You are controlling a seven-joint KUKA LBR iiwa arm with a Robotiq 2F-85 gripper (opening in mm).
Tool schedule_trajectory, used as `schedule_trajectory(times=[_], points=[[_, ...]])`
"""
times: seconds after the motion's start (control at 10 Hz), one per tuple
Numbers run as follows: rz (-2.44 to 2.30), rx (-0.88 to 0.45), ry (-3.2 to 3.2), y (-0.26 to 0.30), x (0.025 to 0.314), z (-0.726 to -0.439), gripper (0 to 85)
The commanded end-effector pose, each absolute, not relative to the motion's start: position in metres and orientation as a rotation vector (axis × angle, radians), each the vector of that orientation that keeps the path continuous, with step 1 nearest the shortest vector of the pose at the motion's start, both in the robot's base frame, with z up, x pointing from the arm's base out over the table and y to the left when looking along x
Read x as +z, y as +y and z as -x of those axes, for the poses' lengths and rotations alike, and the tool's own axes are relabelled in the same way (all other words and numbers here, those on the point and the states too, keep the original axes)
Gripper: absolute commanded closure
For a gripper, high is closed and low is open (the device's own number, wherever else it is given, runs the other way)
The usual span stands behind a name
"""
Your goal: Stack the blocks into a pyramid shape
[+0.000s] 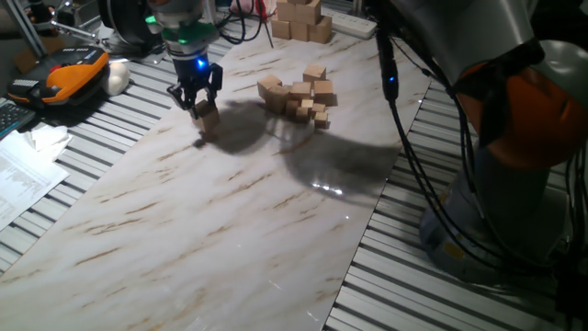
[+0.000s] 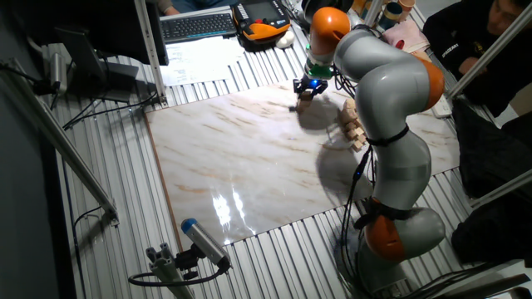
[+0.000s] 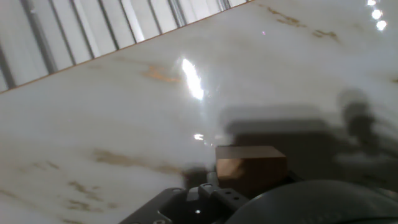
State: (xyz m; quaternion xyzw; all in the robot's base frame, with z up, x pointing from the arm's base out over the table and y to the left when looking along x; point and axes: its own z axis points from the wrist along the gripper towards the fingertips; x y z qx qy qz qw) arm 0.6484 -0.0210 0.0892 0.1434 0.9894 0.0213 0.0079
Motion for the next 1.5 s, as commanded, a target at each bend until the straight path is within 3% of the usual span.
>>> schedule_trajectory(times=[0.0,0.6,1.2,1.4], points=[[-0.443,0.079,3.091,-0.018,0.092,-0.642,85.0],[-0.467,0.044,3.093,-0.012,0.096,-0.629,85.0],[-0.341,0.169,3.182,-0.012,0.096,-0.629,85.0],[-0.424,0.128,3.145,0.002,0.096,-0.619,85.0]])
